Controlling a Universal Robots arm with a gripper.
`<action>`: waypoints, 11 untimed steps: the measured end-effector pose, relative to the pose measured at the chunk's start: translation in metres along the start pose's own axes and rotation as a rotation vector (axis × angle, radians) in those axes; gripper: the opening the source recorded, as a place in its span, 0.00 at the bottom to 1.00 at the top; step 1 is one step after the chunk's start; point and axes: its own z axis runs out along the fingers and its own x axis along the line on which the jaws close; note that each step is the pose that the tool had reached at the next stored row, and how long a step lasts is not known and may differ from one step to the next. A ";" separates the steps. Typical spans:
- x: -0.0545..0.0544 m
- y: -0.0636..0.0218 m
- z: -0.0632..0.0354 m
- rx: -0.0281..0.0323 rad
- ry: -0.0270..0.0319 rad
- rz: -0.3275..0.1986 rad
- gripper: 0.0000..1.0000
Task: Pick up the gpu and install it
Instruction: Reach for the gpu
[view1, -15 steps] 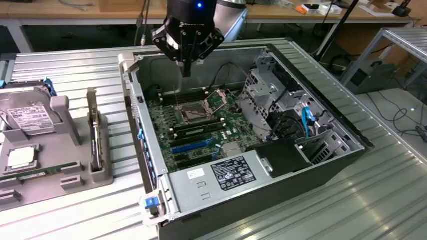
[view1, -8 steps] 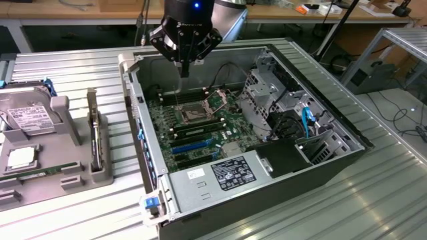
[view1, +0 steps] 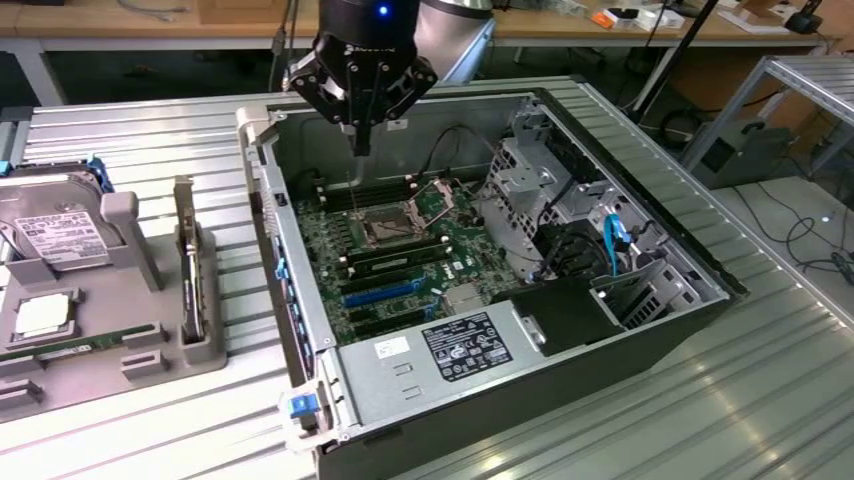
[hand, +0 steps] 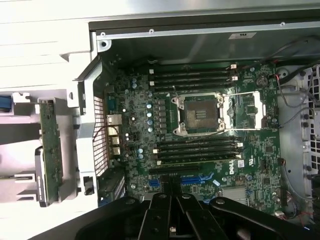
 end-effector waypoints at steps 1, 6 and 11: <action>0.001 -0.0001 0.0000 0.0000 0.0000 0.000 0.11; 0.006 -0.0004 -0.0001 -0.0001 -0.0001 0.000 0.11; 0.009 -0.0007 -0.0002 0.0000 -0.0001 0.000 0.11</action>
